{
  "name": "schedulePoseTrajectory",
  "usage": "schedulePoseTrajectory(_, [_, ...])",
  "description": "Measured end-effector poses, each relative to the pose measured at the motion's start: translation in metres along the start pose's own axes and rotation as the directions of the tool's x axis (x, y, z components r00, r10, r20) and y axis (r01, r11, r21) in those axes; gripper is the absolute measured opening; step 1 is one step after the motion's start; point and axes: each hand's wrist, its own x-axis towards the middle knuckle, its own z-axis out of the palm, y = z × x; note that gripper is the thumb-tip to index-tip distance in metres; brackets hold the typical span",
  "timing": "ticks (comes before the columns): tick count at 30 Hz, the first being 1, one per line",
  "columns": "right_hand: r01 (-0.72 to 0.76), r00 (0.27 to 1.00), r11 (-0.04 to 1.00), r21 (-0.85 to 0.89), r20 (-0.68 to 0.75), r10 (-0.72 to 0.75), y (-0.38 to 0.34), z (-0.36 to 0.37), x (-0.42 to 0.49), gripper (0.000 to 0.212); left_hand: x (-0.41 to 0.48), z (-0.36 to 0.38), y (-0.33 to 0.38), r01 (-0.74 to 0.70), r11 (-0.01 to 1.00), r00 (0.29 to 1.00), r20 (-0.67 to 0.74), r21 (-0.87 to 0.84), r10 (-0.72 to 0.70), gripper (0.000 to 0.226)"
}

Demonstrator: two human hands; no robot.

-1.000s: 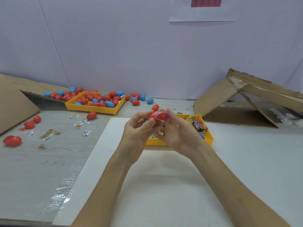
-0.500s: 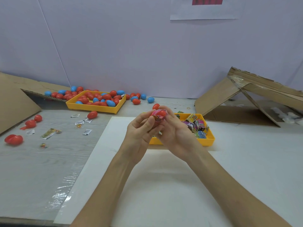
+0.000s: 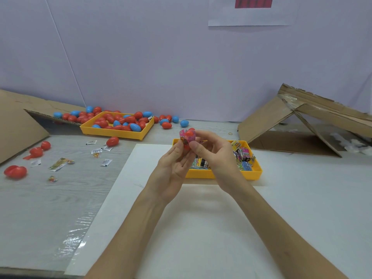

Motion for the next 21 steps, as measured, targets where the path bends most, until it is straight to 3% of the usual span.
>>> schedulePoseTrajectory(5, [-0.011, 0.999, 0.999, 0.039, 0.030, 0.010, 0.006, -0.001, 0.001, 0.028, 0.001, -0.002, 0.000, 0.027, 0.998, 1.000, -0.013, -0.051, -0.027, 0.052])
schedulePoseTrajectory(9, [-0.004, 0.996, 1.000, -0.015, 0.088, 0.005, 0.003, -0.010, 0.003, 0.045, 0.001, -0.003, 0.000, -0.011, 0.998, 0.999, 0.032, 0.070, 0.009, 0.033])
schedulePoseTrajectory(17, [-0.029, 0.999, 0.998, -0.050, 0.013, 0.030, 0.008, -0.006, 0.002, 0.048, -0.001, 0.000, -0.001, -0.004, 0.998, 1.000, -0.025, 0.065, 0.005, 0.030])
schedulePoseTrajectory(21, [0.056, 0.998, 0.994, -0.091, -0.013, -0.058, 0.011, -0.007, 0.002, 0.039, -0.004, 0.002, -0.003, 0.021, 0.998, 1.000, -0.011, 0.056, -0.020, 0.026])
